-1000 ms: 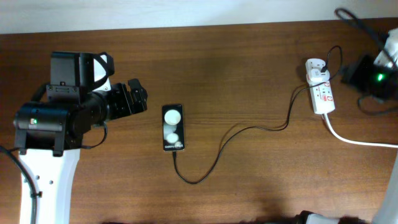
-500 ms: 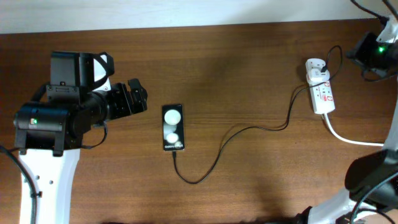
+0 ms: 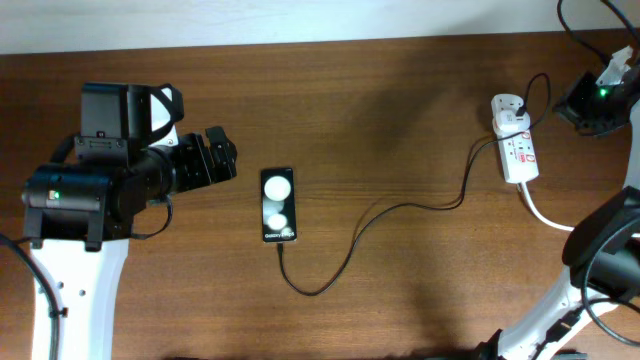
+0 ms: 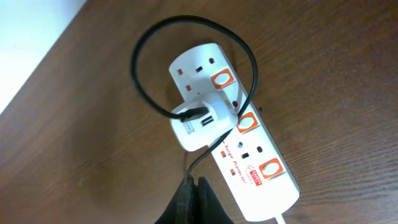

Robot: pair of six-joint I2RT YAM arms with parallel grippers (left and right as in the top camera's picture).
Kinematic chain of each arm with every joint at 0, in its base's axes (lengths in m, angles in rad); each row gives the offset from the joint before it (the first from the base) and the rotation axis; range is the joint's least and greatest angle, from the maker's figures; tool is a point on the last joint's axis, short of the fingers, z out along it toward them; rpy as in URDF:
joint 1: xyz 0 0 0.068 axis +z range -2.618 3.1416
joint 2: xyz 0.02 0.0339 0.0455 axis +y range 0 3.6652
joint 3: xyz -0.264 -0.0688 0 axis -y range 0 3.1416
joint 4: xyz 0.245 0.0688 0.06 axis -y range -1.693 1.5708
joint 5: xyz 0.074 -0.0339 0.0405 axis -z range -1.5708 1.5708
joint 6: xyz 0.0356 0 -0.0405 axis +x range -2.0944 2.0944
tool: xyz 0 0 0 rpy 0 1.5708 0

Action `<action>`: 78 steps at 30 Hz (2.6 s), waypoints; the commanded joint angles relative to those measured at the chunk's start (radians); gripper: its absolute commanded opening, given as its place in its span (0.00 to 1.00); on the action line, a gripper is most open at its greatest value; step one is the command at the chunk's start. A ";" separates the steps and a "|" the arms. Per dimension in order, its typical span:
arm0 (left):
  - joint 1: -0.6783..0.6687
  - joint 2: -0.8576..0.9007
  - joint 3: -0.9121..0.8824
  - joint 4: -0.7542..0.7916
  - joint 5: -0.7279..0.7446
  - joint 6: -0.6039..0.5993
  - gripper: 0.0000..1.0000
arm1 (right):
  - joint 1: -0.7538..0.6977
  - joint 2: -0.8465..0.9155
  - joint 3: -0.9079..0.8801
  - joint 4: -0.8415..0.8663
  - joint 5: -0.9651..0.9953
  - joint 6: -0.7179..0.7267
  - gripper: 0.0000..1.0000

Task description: Plug charger to phone and switch on socket

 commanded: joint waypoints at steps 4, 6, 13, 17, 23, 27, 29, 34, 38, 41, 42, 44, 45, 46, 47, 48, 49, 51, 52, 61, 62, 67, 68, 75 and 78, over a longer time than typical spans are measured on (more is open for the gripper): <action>0.002 -0.006 0.008 0.001 -0.007 -0.010 0.99 | -0.042 0.079 -0.016 0.040 -0.016 -0.003 0.04; 0.002 -0.006 0.008 0.001 -0.007 -0.010 0.99 | -0.042 0.095 -0.027 0.056 -0.017 -0.003 0.04; 0.002 -0.006 0.008 0.001 -0.007 -0.010 0.99 | -0.041 0.153 -0.034 0.072 -0.023 0.002 0.04; 0.002 -0.006 0.008 0.001 -0.007 -0.010 0.99 | -0.039 0.185 -0.034 0.080 -0.024 0.043 0.04; 0.002 -0.006 0.008 0.001 -0.007 -0.010 0.99 | 0.002 0.222 -0.037 0.100 -0.016 0.043 0.04; 0.002 -0.006 0.008 0.001 -0.007 -0.010 0.99 | 0.018 0.229 -0.037 0.109 -0.009 0.044 0.04; 0.002 -0.006 0.008 0.001 -0.007 -0.010 0.99 | 0.019 0.233 -0.037 0.110 0.015 0.079 0.04; 0.002 -0.006 0.008 0.001 -0.007 -0.010 0.99 | 0.020 0.261 -0.037 0.119 0.040 0.096 0.04; 0.002 -0.006 0.008 0.001 -0.007 -0.010 0.99 | 0.020 0.274 -0.037 0.135 0.039 0.095 0.04; 0.002 -0.006 0.008 0.001 -0.007 -0.010 0.99 | 0.020 0.274 -0.037 0.143 0.036 0.095 0.04; 0.002 -0.006 0.008 0.001 -0.007 -0.010 0.99 | 0.020 0.274 -0.037 0.144 0.036 0.095 0.04; 0.002 -0.006 0.008 0.001 -0.007 -0.010 0.99 | 0.025 0.274 -0.037 0.147 0.036 0.095 0.04; 0.002 -0.006 0.008 0.001 -0.007 -0.010 0.99 | 0.028 0.274 -0.037 0.148 0.036 0.094 0.04; 0.002 -0.006 0.008 0.001 -0.007 -0.010 0.99 | 0.033 0.274 -0.037 0.148 0.036 0.092 0.04; 0.002 -0.006 0.008 0.001 -0.007 -0.010 0.99 | 0.037 0.274 -0.037 0.148 0.037 0.091 0.04; 0.002 -0.006 0.008 0.001 -0.007 -0.010 0.99 | 0.040 0.274 -0.037 0.147 0.037 0.091 0.04; 0.002 -0.006 0.008 0.001 -0.007 -0.010 0.99 | 0.044 0.274 -0.039 0.146 0.040 0.091 0.04; 0.002 -0.006 0.008 0.001 -0.007 -0.010 0.99 | 0.048 0.274 -0.044 0.144 0.040 0.092 0.04; 0.002 -0.006 0.008 0.001 -0.007 -0.010 0.99 | 0.050 0.274 -0.050 0.144 0.040 0.092 0.04; 0.002 -0.006 0.008 0.001 -0.007 -0.010 0.99 | 0.077 0.274 -0.110 0.169 0.039 0.092 0.04; 0.002 -0.006 0.008 0.001 -0.007 -0.010 0.99 | 0.082 0.274 -0.110 0.166 0.039 0.092 0.04; 0.002 -0.006 0.008 0.001 -0.007 -0.010 0.99 | 0.108 0.274 -0.110 0.146 0.039 0.092 0.04; 0.002 -0.006 0.008 0.001 -0.007 -0.010 0.99 | 0.113 0.274 -0.110 0.143 0.039 0.092 0.04; 0.002 -0.006 0.008 0.001 -0.007 -0.010 0.99 | 0.151 0.274 -0.110 0.106 0.039 0.095 0.04; 0.002 -0.006 0.008 0.001 -0.007 -0.010 0.99 | 0.161 0.274 -0.110 0.096 0.036 0.096 0.04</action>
